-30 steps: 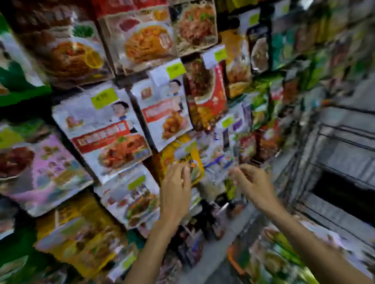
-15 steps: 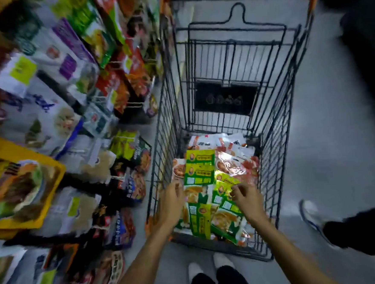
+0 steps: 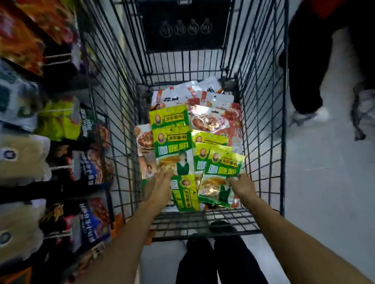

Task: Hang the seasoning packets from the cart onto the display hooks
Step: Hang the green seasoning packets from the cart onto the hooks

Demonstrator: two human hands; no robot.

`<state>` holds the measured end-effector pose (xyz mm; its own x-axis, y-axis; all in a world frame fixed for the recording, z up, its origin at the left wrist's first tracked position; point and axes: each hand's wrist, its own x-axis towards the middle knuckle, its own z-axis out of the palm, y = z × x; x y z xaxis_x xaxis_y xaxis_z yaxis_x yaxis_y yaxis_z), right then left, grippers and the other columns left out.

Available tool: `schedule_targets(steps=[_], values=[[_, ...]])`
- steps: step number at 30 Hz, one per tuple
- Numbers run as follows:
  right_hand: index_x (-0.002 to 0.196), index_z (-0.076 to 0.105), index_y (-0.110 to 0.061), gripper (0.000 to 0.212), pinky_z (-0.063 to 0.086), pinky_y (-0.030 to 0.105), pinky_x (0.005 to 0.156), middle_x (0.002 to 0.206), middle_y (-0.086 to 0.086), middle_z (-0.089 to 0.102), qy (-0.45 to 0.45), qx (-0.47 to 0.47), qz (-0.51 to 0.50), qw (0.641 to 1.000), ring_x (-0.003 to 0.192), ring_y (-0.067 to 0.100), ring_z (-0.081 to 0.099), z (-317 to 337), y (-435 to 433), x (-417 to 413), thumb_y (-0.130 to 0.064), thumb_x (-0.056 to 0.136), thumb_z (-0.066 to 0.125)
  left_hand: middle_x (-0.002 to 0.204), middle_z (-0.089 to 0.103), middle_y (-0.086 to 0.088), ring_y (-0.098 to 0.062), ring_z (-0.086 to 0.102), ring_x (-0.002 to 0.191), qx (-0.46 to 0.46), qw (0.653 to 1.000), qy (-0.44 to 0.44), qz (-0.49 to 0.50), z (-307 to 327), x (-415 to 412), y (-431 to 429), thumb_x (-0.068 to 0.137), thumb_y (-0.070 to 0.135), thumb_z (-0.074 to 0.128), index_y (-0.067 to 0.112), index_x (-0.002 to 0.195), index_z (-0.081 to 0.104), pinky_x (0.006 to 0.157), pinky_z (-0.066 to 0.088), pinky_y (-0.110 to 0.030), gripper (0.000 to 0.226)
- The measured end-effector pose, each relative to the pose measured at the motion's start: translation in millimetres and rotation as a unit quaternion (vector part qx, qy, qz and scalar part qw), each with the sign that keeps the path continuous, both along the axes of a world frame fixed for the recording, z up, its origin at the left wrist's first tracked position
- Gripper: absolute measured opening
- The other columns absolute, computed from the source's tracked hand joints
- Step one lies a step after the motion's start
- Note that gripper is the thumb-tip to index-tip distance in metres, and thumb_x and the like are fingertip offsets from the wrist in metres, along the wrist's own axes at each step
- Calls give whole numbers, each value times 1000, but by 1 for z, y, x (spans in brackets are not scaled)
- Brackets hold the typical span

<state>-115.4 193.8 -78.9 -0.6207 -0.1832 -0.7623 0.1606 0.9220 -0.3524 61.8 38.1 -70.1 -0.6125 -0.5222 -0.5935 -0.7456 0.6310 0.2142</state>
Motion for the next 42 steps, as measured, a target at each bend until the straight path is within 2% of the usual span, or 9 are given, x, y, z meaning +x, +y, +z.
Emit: schedule_targets(steps=[5,11,14,17,20,26,29,32,42], values=[[85,56,-4,11,35,25,51,85,15,56,-11,8,-72,997,66,21,51,-21,-2,4,-11,90,62,142,41,-9,-25,44,125,-49,996,-16,-72,-18,0,-3,91,22,56,12,138,36,96,38,-33,52],[107,62,7,31,51,36,77,104,21,67,3,3,-103,995,97,33,65,-34,-3,8,-12,83,70,141,43,-8,-24,43,126,-36,997,20,-62,-26,0,-6,89,12,57,13,135,39,101,34,-34,50],[105,62,5,33,46,28,64,99,19,67,-23,-11,-138,990,88,29,65,-37,-2,10,-15,82,74,139,43,-6,-22,38,130,-28,998,44,-32,-23,2,-4,85,12,64,15,132,43,107,30,-34,52],[76,60,-6,20,37,20,46,74,7,61,-20,-11,-136,991,61,15,53,-39,-1,11,-18,83,74,123,46,-1,-18,41,119,-44,997,51,-41,-19,2,-8,83,13,66,17,112,50,100,32,-29,33],[61,45,-18,37,29,16,37,60,-3,49,-13,-14,-141,990,54,6,44,-41,3,10,-17,85,72,113,52,0,-20,48,107,-7,999,36,-36,-14,1,-11,84,8,65,15,97,45,95,37,-31,25],[68,55,-12,26,34,25,48,65,0,55,-14,-27,-137,990,57,11,49,-35,3,6,-19,82,76,115,58,-7,-25,59,100,80,997,16,6,-11,0,-17,77,-1,72,10,110,53,85,51,-37,40],[94,68,-4,21,53,36,74,87,9,67,-46,-42,-126,990,83,24,63,-30,1,6,-17,80,78,109,62,-9,-25,60,99,125,992,9,33,-15,4,-22,75,4,76,6,107,66,80,50,-33,34],[105,68,-2,26,52,48,92,105,16,69,-55,-53,-115,990,101,32,64,-25,-2,5,-18,85,73,112,64,-12,-26,61,98,167,983,34,74,-13,4,-30,78,8,75,2,113,66,82,53,-38,37],[105,60,-5,16,57,40,80,109,16,66,-47,-189,-117,974,97,28,65,19,-19,-15,-17,95,58,129,57,-12,-26,56,113,236,917,202,249,22,-9,-57,93,12,59,1,132,51,92,49,-32,41]])
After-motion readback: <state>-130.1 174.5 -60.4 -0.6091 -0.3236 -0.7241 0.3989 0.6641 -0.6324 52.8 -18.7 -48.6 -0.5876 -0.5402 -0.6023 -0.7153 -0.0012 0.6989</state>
